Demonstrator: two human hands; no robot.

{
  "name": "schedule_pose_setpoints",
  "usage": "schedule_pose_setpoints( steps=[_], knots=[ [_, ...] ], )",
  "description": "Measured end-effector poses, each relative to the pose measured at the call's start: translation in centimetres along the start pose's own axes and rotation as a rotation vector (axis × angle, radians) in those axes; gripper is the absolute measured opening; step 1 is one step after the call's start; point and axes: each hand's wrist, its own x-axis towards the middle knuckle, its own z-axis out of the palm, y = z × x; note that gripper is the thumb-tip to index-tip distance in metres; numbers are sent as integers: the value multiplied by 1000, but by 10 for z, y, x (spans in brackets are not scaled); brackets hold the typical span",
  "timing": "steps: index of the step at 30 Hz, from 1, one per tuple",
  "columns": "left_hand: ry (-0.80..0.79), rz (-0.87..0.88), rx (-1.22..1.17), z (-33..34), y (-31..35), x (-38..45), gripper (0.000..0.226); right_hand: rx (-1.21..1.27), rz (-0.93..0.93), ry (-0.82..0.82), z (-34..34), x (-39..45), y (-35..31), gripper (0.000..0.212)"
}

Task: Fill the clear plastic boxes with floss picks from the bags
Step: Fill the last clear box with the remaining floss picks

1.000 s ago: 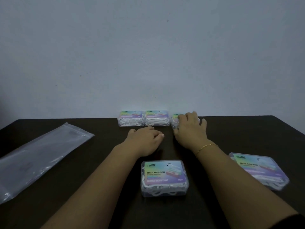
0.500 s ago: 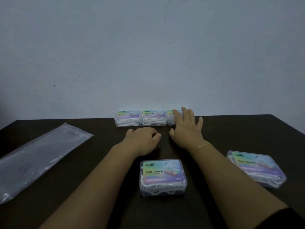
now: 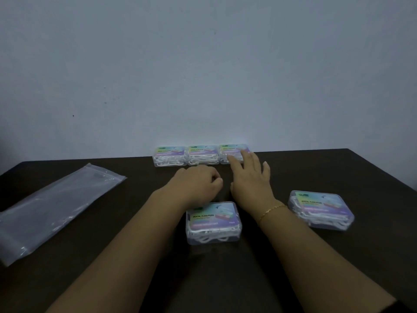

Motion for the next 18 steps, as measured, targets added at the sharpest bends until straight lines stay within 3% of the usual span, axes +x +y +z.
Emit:
schedule_pose_setpoints(
  steps=[7,12,18],
  knots=[
    [244,166,131,-2,12,-37,27,-7,75,-61,-17,-39,-5,64],
    [107,72,299,-14,28,-57,32,-85,264,-69,-37,-55,-5,69],
    [-73,-24,418,-18,48,-71,37,45,569,-337,-53,-59,3,86]
  ],
)
